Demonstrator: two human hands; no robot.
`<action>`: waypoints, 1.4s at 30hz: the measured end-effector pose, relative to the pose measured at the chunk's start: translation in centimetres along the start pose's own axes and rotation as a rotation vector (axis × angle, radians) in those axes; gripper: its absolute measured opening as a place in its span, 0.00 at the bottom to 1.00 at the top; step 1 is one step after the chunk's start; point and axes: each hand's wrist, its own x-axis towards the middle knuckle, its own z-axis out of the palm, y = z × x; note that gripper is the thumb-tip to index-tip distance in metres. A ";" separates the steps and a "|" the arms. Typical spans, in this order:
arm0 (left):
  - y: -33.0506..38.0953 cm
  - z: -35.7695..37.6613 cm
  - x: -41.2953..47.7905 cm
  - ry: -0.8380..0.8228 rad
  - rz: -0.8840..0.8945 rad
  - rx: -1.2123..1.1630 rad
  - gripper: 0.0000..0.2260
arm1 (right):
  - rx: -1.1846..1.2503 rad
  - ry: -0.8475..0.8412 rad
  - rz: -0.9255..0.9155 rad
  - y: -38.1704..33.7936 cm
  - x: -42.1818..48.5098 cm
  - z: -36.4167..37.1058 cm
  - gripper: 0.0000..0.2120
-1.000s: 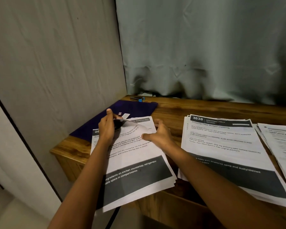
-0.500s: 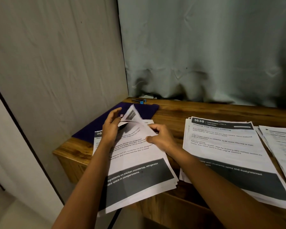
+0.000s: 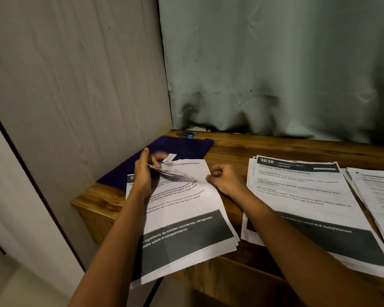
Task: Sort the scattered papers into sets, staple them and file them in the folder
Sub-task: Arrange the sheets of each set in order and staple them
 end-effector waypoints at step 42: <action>1.2 -0.5 -1.5 -0.215 -0.086 0.857 0.25 | 0.267 0.801 -0.293 -4.9 2.6 -8.2 0.03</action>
